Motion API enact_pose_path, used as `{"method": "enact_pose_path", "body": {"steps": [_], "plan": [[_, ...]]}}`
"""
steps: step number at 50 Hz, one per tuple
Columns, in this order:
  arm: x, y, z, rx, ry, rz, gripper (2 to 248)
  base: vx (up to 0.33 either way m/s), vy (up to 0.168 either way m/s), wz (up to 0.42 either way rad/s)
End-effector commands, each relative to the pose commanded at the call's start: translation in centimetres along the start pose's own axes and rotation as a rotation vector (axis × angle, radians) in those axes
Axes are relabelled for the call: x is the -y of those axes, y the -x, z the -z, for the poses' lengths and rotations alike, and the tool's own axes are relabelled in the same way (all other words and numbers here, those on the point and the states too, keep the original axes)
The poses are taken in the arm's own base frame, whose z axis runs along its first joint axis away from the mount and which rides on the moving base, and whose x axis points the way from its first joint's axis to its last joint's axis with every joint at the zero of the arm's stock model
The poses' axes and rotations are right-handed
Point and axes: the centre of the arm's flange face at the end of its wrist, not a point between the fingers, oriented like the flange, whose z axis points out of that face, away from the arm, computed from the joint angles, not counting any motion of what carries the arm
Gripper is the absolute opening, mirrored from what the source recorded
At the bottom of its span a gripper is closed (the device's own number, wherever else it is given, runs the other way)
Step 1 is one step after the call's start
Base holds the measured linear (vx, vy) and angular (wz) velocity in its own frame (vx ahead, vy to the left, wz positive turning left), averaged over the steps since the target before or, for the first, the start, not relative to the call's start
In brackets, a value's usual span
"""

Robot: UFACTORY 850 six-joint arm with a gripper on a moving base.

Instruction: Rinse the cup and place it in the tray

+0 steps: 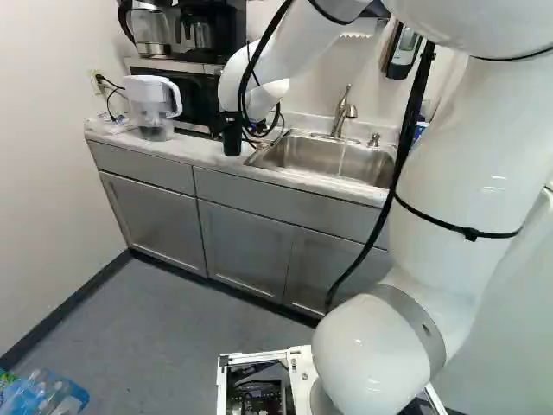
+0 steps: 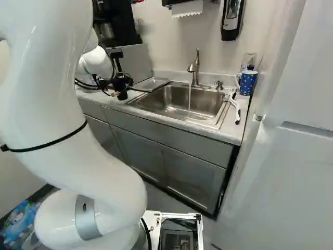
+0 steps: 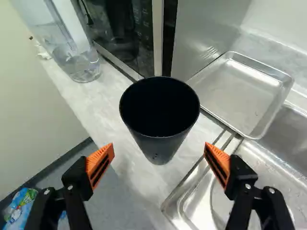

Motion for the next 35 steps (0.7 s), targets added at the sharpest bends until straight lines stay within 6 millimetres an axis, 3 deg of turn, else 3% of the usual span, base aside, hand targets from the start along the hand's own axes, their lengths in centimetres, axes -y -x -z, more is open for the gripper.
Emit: {"method": "enact_pose_path", "body": {"steps": [35], "plan": [[0.2,1.1,-2.1,-0.167,-0.004,0.002,247,0.000,0.000,0.000]]}}
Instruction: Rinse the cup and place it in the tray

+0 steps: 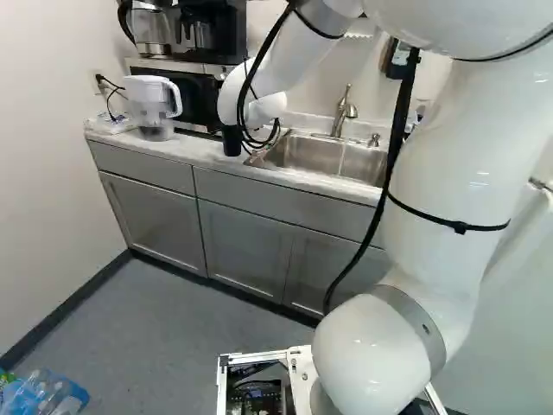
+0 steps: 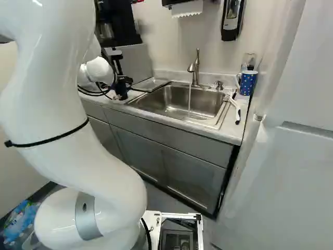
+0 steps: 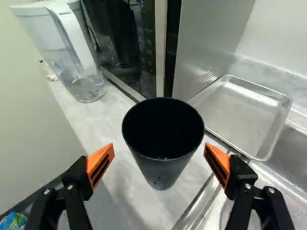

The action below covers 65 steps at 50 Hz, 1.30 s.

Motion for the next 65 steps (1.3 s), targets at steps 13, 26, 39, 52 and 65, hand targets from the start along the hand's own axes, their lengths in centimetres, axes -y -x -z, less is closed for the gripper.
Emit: {"method": "enact_pose_path", "body": {"steps": [13,26,39,52,65], "plan": [[0.1,1.0,-0.6,-0.009,-0.002,0.001,247,0.000,0.000,0.000],[0.2,2.3,-1.1,0.017,-0.003,0.002,247,0.000,0.000,0.000],[0.2,2.3,-1.1,0.017,-0.003,0.002,247,0.000,0.000,0.000],[0.2,2.3,-1.1,0.017,-0.003,0.002,188,0.000,0.000,0.000],[0.2,2.3,-1.1,0.017,-0.003,0.002,122,0.000,0.000,0.000]]}}
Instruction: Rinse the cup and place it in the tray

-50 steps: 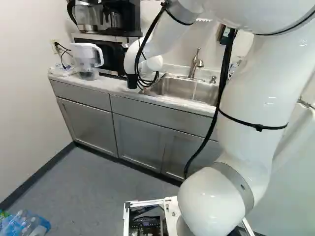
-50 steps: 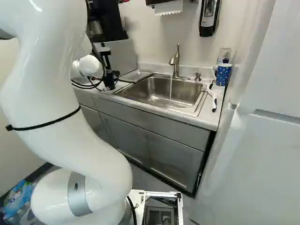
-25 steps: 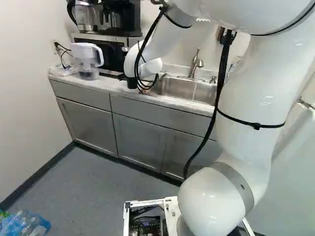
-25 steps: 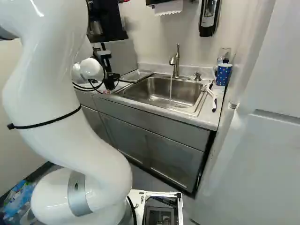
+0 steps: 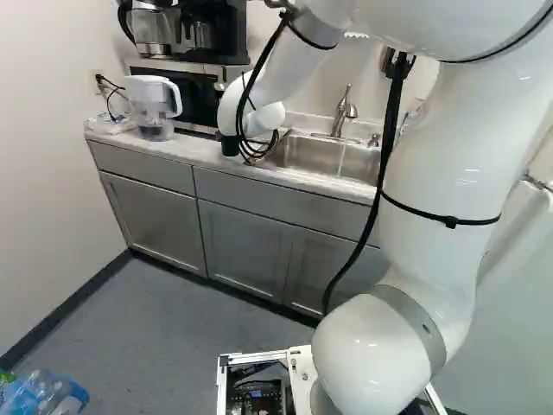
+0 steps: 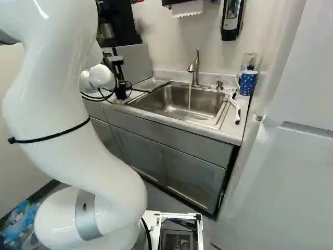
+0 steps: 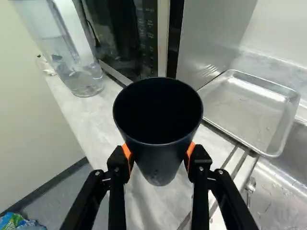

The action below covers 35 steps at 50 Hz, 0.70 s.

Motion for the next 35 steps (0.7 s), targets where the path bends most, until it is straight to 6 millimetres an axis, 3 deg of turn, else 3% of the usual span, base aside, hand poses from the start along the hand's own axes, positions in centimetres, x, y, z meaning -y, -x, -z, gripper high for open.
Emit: {"method": "enact_pose_path", "body": {"steps": [35], "plan": [[-1.1,-2.8,1.1,-0.058,0.018,-0.008,122,0.000,0.000,0.000]]}}
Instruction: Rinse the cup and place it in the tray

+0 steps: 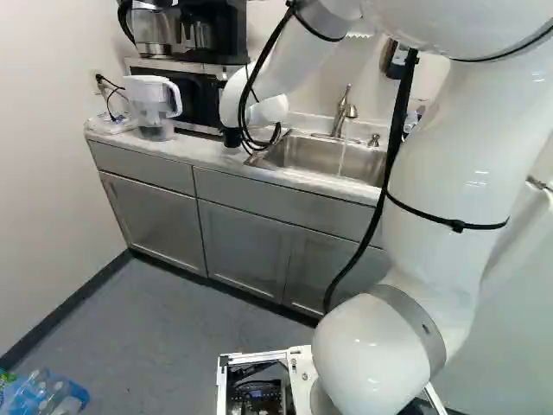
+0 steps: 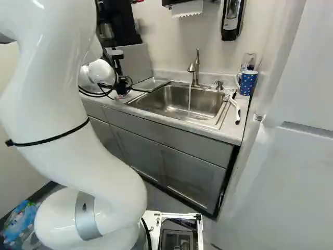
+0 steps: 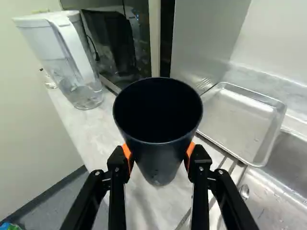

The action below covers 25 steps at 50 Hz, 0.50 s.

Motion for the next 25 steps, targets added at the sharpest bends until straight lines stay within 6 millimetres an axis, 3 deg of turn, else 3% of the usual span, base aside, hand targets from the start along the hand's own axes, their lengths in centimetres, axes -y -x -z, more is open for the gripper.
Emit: {"method": "enact_pose_path", "body": {"steps": [25], "plan": [[-3.4,-3.4,-1.0,-0.058,0.054,-0.021,122,0.000,0.000,0.000]]}}
